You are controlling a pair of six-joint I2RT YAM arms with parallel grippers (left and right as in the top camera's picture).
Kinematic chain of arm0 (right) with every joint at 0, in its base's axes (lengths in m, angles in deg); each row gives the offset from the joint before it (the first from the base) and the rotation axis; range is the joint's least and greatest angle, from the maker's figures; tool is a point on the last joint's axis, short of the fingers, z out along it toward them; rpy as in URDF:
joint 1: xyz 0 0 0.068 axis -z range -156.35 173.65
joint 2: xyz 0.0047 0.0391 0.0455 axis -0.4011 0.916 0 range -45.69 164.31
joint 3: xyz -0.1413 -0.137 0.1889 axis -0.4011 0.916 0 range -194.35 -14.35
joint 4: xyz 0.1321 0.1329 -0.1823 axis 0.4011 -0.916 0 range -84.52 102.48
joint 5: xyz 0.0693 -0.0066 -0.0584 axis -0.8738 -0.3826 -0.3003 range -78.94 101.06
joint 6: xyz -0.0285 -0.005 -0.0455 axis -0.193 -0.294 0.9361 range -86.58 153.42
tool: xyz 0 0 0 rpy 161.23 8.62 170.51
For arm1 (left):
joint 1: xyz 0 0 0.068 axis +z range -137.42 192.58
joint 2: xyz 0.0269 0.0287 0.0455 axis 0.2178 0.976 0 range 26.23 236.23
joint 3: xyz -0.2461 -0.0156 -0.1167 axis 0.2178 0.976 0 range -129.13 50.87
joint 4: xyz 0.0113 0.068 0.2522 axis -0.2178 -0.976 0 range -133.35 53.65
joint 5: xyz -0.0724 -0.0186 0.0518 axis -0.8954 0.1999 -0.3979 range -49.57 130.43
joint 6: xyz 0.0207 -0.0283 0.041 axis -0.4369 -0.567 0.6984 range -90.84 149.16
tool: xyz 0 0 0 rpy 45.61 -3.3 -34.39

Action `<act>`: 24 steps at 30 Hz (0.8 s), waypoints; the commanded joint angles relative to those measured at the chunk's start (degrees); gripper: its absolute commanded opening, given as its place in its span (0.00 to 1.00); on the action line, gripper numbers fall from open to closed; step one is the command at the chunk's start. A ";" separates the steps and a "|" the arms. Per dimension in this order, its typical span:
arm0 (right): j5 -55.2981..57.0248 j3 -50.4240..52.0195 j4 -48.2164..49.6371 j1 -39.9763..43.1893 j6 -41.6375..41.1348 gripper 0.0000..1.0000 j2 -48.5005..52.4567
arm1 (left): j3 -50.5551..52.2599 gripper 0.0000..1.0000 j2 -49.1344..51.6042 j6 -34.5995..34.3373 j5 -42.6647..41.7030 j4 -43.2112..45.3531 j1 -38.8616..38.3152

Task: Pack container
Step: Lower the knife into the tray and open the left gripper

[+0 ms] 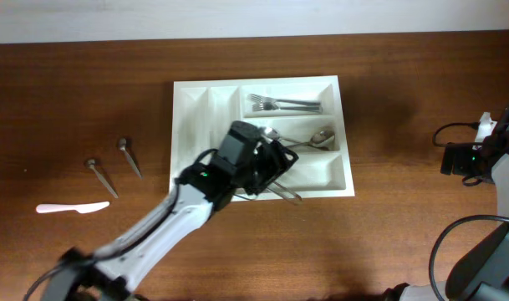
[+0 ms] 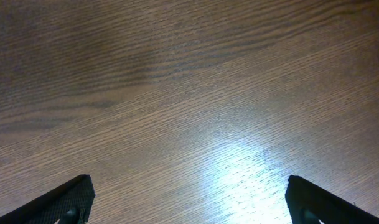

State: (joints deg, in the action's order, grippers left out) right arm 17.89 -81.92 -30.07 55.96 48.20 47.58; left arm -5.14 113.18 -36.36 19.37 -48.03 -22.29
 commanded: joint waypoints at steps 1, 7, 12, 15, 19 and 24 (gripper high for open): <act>0.48 0.17 0.13 0.00 -0.68 0.99 -0.11 | -0.96 0.72 -8.04 19.69 -4.00 -4.96 1.53; 0.48 0.17 0.13 0.00 -0.68 0.99 -0.11 | -0.96 0.29 -16.55 29.18 2.71 -27.89 3.56; 0.48 0.17 0.13 0.00 -0.68 0.99 -0.11 | -0.94 0.02 -17.53 34.56 5.90 -36.83 3.54; 0.48 0.17 0.13 0.00 -0.68 0.99 -0.11 | -0.94 0.02 -16.48 37.07 6.16 -36.52 3.54; 0.48 0.17 0.13 0.00 -0.68 0.99 -0.11 | -0.94 0.02 -13.73 37.13 7.43 -34.36 3.54; 0.48 0.17 0.13 0.00 -0.68 0.99 -0.11 | -0.94 0.02 -7.15 37.16 6.21 -34.42 3.37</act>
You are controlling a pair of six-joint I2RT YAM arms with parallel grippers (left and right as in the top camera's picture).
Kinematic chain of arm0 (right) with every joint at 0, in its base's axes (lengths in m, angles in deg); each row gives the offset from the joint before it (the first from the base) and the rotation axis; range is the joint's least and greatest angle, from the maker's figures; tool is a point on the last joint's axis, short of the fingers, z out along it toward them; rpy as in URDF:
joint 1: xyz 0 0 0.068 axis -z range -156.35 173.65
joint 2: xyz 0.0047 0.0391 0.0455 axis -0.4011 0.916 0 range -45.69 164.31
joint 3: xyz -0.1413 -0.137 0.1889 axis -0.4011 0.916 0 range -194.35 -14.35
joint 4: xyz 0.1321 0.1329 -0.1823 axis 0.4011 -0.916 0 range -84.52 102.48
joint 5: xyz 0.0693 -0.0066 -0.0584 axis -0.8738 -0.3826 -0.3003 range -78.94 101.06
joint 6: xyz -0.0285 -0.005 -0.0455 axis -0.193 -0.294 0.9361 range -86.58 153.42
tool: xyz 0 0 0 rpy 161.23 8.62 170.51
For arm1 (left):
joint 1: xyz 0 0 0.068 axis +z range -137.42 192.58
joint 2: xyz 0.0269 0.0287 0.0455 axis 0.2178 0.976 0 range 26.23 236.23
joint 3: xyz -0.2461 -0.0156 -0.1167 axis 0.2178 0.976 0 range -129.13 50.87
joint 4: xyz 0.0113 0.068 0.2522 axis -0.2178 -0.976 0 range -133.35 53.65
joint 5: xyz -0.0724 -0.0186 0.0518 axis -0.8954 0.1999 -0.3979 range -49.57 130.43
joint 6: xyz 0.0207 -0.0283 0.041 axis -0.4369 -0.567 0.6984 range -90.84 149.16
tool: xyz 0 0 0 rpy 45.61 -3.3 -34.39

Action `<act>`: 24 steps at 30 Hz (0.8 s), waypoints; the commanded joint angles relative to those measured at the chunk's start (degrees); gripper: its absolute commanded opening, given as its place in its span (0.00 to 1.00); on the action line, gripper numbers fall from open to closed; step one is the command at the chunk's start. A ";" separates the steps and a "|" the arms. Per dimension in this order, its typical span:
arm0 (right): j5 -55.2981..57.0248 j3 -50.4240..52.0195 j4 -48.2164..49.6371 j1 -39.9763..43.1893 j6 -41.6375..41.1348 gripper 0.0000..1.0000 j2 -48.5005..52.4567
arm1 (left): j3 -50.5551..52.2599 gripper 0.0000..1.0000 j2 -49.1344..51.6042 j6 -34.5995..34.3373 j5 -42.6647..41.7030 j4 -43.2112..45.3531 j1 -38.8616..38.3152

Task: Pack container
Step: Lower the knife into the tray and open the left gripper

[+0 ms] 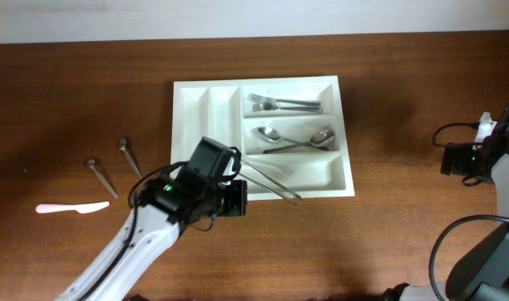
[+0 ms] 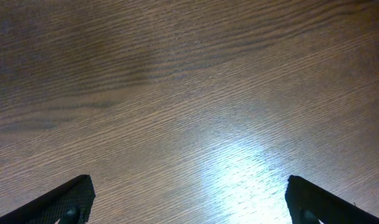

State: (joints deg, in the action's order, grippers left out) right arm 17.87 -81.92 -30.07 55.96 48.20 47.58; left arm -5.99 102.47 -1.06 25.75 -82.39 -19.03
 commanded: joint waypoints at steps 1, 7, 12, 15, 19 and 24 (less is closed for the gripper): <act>0.50 0.17 0.13 0.00 -0.68 0.99 -0.11 | -0.09 0.02 4.85 1.86 -0.79 0.07 -0.04; 0.50 0.17 0.13 0.00 -0.68 0.99 -0.11 | -0.09 0.02 10.62 1.79 -2.25 1.68 -1.66; 0.50 0.17 0.13 0.00 -0.68 0.99 -0.11 | -0.11 0.02 10.95 1.60 -3.54 5.53 -2.38; 0.50 0.17 0.13 0.00 -0.68 0.99 -0.11 | -0.11 0.02 10.97 1.60 -3.78 7.06 -2.38; 0.50 0.17 0.13 0.00 -0.68 0.99 -0.11 | -0.09 0.02 11.02 1.62 -3.78 7.41 -2.38; 0.50 0.17 0.13 0.00 -0.68 0.99 -0.11 | -0.09 0.02 11.02 1.60 -4.52 12.04 -3.54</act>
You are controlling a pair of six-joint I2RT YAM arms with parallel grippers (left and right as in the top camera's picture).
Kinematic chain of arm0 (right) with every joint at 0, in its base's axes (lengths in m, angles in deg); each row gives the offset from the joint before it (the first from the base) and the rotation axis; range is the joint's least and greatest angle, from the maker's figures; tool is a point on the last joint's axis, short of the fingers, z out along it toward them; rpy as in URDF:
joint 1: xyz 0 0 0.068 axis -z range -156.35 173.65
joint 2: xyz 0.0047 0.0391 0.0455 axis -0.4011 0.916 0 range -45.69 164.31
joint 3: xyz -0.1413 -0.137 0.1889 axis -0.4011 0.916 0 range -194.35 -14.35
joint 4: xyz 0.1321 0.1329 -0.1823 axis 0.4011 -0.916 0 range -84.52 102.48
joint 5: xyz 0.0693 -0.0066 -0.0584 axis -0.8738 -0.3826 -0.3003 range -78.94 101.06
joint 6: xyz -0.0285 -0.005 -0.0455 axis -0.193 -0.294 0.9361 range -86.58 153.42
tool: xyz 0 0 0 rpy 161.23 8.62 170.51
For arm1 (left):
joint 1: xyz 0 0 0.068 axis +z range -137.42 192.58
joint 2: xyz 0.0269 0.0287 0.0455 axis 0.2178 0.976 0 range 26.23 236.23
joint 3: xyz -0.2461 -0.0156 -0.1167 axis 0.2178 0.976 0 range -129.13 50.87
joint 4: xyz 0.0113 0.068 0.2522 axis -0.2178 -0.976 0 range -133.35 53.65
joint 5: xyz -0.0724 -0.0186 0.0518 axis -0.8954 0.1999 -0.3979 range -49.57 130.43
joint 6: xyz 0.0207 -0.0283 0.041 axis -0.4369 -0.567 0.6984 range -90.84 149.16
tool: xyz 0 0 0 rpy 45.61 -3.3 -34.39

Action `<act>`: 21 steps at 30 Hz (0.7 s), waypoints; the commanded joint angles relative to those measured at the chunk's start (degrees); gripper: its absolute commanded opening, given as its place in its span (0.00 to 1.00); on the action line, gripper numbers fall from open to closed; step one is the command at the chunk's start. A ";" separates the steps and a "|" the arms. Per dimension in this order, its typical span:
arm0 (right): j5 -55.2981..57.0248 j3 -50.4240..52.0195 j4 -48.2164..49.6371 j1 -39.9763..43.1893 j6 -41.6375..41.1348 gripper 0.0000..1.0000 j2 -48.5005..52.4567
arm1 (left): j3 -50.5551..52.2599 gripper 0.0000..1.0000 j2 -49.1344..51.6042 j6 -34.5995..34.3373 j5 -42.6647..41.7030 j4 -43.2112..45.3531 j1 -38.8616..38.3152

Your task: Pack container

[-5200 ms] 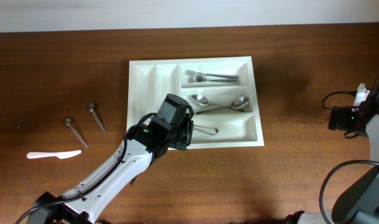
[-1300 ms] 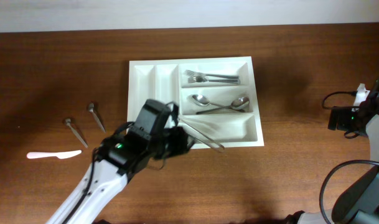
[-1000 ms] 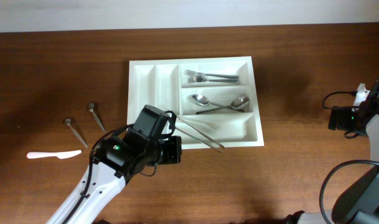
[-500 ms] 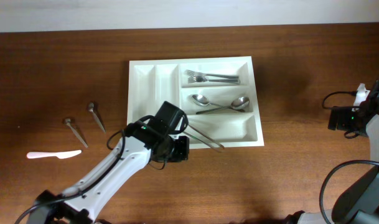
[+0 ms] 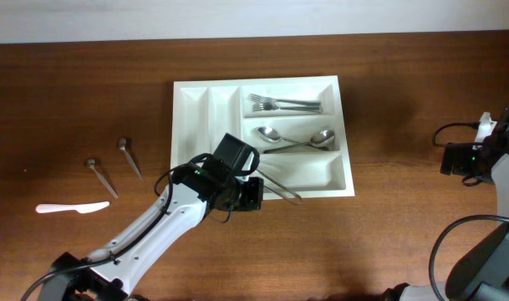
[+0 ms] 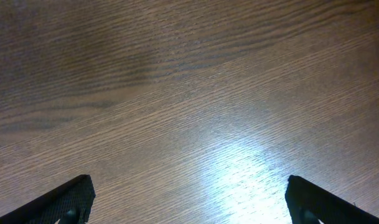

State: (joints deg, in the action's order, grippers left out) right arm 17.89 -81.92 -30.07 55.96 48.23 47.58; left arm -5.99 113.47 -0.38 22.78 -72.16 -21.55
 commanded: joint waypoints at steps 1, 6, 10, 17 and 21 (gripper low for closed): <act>0.48 0.17 0.13 0.00 -0.70 0.99 -0.11 | -0.09 0.02 0.02 0.90 -2.08 3.02 -1.22; 0.48 0.17 0.13 0.00 -0.70 0.99 -0.11 | -0.09 0.02 0.09 0.87 -2.71 4.26 -1.51; 0.48 0.17 0.13 0.00 -0.70 0.99 -0.11 | -0.09 0.02 0.20 0.87 -2.71 4.35 -1.51; 0.48 0.17 0.13 0.00 -0.70 0.99 -0.11 | -0.09 0.02 3.13 0.90 -2.78 4.55 -2.58; 0.48 0.17 0.13 0.00 -0.70 0.99 -0.11 | -0.11 0.01 4.66 0.68 -3.63 5.68 -2.97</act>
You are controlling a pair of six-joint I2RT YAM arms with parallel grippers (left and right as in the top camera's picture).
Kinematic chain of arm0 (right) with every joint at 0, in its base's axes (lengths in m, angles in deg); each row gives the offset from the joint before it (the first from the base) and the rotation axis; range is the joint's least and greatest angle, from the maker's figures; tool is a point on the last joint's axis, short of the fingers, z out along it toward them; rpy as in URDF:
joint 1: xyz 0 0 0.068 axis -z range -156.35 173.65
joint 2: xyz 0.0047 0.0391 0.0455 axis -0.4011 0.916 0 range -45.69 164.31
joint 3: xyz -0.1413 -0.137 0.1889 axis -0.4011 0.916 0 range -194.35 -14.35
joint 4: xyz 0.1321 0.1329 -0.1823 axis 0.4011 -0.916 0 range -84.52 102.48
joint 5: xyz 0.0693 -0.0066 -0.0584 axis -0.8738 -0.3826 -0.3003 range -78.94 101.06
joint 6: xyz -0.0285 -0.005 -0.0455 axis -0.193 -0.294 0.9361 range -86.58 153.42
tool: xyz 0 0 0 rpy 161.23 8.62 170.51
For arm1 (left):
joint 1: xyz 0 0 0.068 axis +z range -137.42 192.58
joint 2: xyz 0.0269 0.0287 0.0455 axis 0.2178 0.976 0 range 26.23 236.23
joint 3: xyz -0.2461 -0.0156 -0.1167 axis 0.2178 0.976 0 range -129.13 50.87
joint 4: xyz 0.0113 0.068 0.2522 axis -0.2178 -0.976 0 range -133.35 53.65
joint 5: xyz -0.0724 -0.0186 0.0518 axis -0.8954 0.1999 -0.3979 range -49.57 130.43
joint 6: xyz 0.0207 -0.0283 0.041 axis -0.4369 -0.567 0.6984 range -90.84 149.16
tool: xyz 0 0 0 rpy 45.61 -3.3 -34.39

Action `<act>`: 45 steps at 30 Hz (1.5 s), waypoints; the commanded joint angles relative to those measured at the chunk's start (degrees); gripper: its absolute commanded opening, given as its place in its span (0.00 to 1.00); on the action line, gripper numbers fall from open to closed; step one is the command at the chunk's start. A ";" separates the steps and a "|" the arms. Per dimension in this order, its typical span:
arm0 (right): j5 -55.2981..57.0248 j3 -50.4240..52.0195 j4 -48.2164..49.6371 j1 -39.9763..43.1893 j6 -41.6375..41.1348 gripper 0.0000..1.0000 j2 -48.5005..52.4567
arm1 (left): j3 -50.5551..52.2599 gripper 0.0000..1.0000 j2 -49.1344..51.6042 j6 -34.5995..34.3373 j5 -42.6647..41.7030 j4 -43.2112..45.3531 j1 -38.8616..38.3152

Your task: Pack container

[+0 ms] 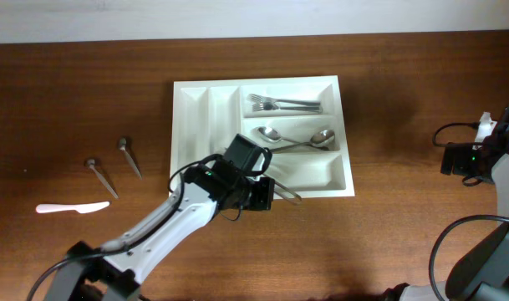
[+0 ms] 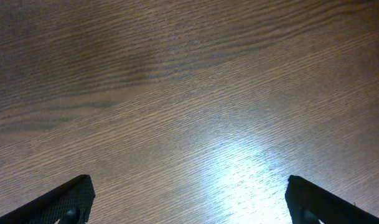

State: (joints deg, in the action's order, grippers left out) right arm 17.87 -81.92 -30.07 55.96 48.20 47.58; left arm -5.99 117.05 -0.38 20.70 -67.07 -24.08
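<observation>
The white cutlery tray point(image 1: 192, 109) lies mid-table, with forks point(image 1: 283, 104) in its far right compartment and two spoons point(image 1: 294, 140) in the one below. A thin metal utensil point(image 1: 286, 193) lies slantwise over the tray's front rim, partly in the near right compartment. My left gripper point(image 1: 262, 194) sits at the front rim, touching or just short of that utensil; its jaws are hidden from above. My right gripper point(image 2: 188, 190) stands open over bare wood, far right of the tray.
Left of the tray lie two brown-handled utensils point(image 1: 129, 156) point(image 1: 100, 177) and a white plastic knife point(image 1: 71, 208). The right arm point(image 1: 467, 159) rests at the table's right edge, with cables beside it.
My left gripper has shifted slightly right along the tray's front rim, closer to the slanted metal utensil. The utensil, tray contents and right arm are unchanged.
My left gripper was first over the tray's near right compartment, at the metal utensil. Then it stood back at the front left of the tray, the utensil lying across the rim. Since then it has come right again, up to the utensil. The right gripper stayed open and still.
</observation>
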 commanded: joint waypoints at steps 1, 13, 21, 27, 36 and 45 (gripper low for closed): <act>0.50 0.17 0.13 0.00 -0.68 0.99 -0.11 | -0.11 0.02 1.11 0.68 -1.70 0.90 -0.44; 0.50 0.17 0.13 0.00 -0.68 0.99 -0.11 | -0.11 0.02 1.44 0.46 -3.17 1.81 -0.48; 0.50 0.17 0.13 0.00 -0.68 0.99 -0.11 | -0.11 0.02 2.25 0.48 -3.41 1.81 -0.46; 0.50 0.17 0.13 0.00 -0.68 0.99 -0.11 | -0.11 0.02 3.17 0.48 -3.37 2.29 -0.46; 0.50 0.17 0.13 0.00 -0.66 0.99 -0.11 | -0.11 0.02 4.85 0.04 -3.65 4.42 -0.46; 0.50 0.17 0.13 0.00 -0.68 0.99 -0.11 | -0.11 0.02 4.85 -0.68 -3.65 6.32 -0.46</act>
State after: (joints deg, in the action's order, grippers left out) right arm 17.87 -81.92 -30.07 55.96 48.20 47.58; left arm -5.99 121.60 -0.64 17.88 -61.08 -24.39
